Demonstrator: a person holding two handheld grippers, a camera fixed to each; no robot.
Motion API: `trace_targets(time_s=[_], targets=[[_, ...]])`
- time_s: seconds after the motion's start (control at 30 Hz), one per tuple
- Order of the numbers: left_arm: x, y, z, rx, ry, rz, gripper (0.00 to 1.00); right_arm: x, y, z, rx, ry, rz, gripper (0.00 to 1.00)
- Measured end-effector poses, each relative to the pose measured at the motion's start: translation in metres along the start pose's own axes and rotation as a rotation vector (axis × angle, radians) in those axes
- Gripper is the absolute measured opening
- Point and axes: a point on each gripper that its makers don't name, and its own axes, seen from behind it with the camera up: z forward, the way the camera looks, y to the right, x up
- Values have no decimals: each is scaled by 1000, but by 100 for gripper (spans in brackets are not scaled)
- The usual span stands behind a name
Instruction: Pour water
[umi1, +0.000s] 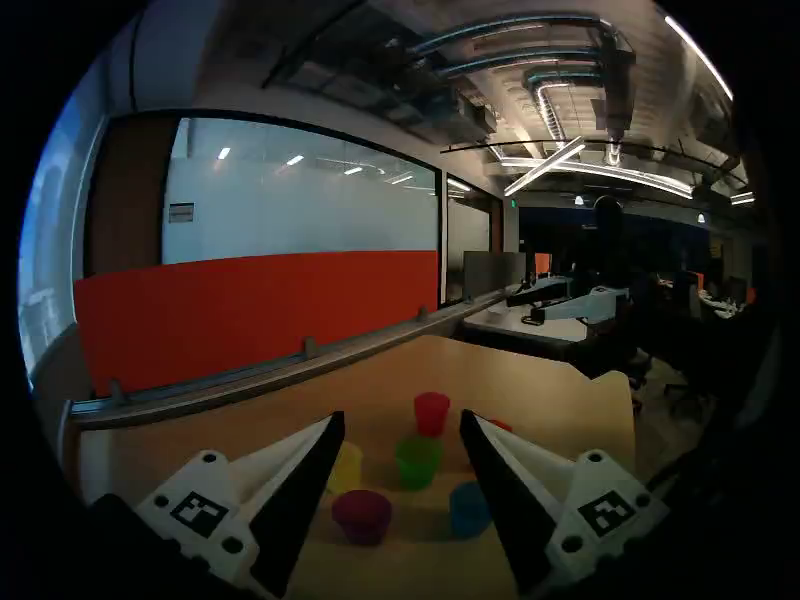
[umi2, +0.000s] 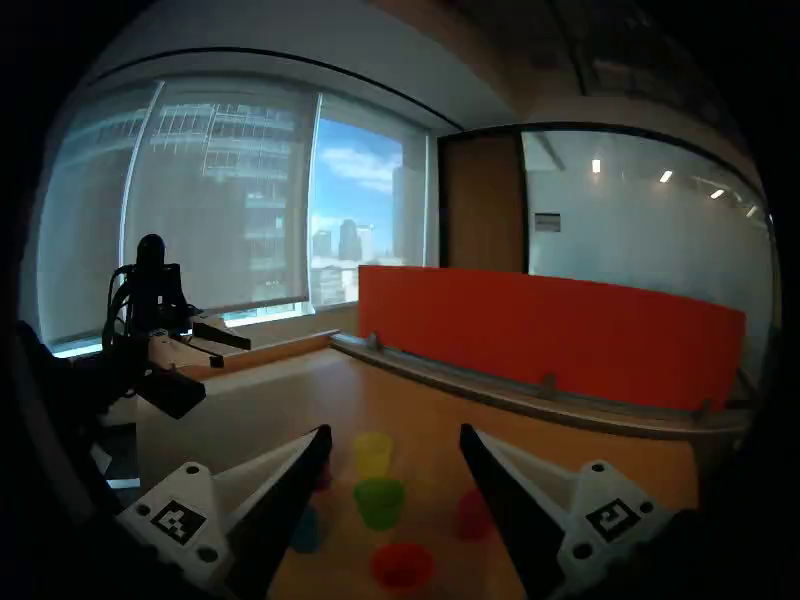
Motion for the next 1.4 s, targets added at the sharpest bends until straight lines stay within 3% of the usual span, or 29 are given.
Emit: trace_targets(time_s=[0.2,0.97,1.4], targets=[[-14,14,5,-48,-46,30,85,-4,2,2,-2,-19,-13,99],[-79,45,30,-124,-220,125,85,-25,11,13,-22,-70,-33,99],[-118,58,43,-171,-304,130,85,-36,16,19,-20,-83,-31,99]])
